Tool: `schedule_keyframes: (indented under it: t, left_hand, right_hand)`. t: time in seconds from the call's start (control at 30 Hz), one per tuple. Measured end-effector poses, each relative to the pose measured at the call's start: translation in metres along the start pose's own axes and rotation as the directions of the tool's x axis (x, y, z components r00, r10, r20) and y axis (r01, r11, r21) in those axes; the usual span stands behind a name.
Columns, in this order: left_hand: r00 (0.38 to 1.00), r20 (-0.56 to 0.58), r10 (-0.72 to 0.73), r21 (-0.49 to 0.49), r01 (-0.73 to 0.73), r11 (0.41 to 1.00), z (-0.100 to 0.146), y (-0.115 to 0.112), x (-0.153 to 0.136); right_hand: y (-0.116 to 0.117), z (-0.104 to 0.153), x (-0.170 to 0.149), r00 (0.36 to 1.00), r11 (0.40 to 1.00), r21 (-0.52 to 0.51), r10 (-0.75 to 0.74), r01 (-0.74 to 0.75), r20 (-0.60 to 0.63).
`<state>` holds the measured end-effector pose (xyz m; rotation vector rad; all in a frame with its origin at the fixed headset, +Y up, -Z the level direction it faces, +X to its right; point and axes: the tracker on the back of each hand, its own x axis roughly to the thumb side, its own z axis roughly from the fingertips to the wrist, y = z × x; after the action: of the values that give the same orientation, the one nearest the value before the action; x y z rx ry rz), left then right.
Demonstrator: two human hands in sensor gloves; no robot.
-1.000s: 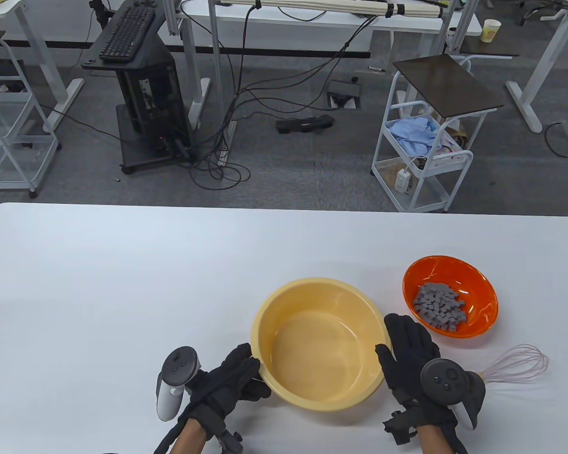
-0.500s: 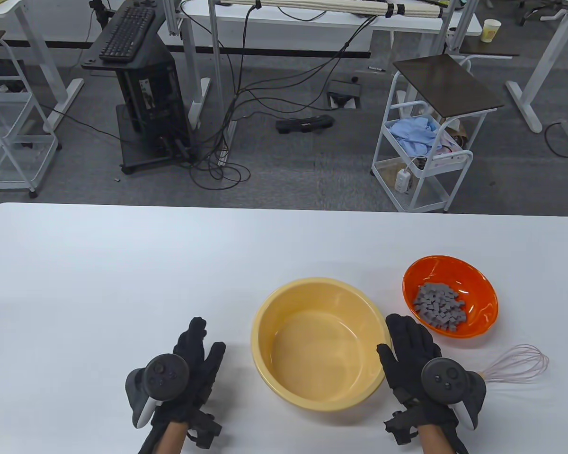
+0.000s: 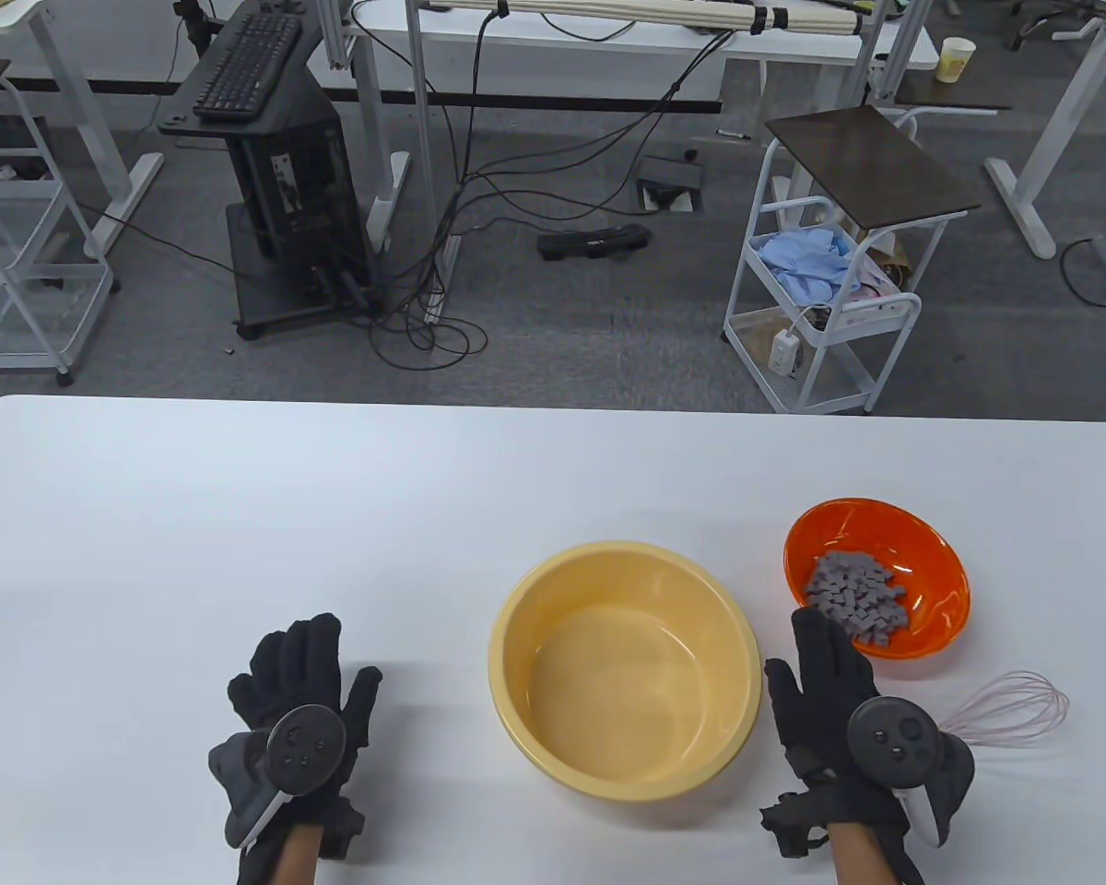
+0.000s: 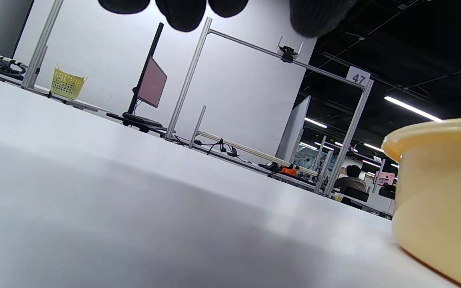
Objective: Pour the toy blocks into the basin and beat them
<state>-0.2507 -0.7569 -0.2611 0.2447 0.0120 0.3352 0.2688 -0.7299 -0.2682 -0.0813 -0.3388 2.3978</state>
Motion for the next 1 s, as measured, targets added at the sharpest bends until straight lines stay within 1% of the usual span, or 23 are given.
schedule_keyframes:
  t: [0.07,0.23,0.33,0.43,0.53,0.67,0.73,0.77,0.83,0.97,1.0]
  left_hand:
    - [0.999,-0.005,0.036,0.014,-0.036,0.999,0.0,0.001,-0.002]
    - [1.0,-0.001,0.027,0.009,-0.027,1.0,0.0,0.001,-0.001]
    - [0.999,0.016,0.039,0.008,-0.039,0.999,0.0,-0.001,0.003]
    - [0.999,0.022,0.039,0.006,-0.039,0.999,-0.001,-0.001,0.006]
    - [0.998,0.033,0.046,0.007,-0.046,0.999,-0.002,-0.002,0.01]
    - [0.998,0.048,0.043,0.005,-0.043,0.999,-0.003,-0.001,0.014]
    - [0.997,0.05,0.055,0.004,-0.055,0.998,-0.003,-0.001,0.014]
    - [0.997,0.05,0.057,0.002,-0.057,0.998,-0.003,-0.001,0.014]
    - [0.997,0.054,0.061,-0.01,-0.06,0.998,-0.004,-0.002,0.014]
    - [0.996,0.062,0.057,-0.018,-0.056,0.998,-0.004,-0.002,0.015]
    - [0.996,0.065,0.054,-0.02,-0.053,0.998,-0.004,-0.002,0.015]
  right_hand:
    - [-0.01,0.0,-0.002,0.999,0.999,-0.054,-0.005,0.002,-0.05]
    - [-0.032,0.002,-0.008,0.988,0.985,-0.175,-0.026,-0.001,-0.152]
    - [-0.042,0.002,-0.016,0.969,0.979,-0.205,-0.057,0.007,-0.24]
    - [-0.049,-0.002,-0.025,0.934,0.98,-0.197,-0.083,0.014,-0.348]
    - [-0.053,-0.01,-0.035,0.889,0.989,-0.149,-0.069,0.0,-0.453]
    - [-0.053,-0.024,-0.043,0.833,0.994,-0.109,-0.065,0.006,-0.549]
    - [-0.052,-0.034,-0.048,0.789,0.999,-0.039,-0.024,0.0,-0.614]
    - [-0.051,-0.038,-0.05,0.773,1.0,-0.02,-0.015,0.003,-0.634]
    - [-0.048,-0.045,-0.056,0.741,0.999,-0.015,-0.031,0.028,-0.671]
    - [-0.038,-0.057,-0.066,0.683,0.992,-0.047,-0.117,0.12,-0.721]
    - [-0.035,-0.059,-0.069,0.669,0.991,-0.053,-0.12,0.121,-0.734]
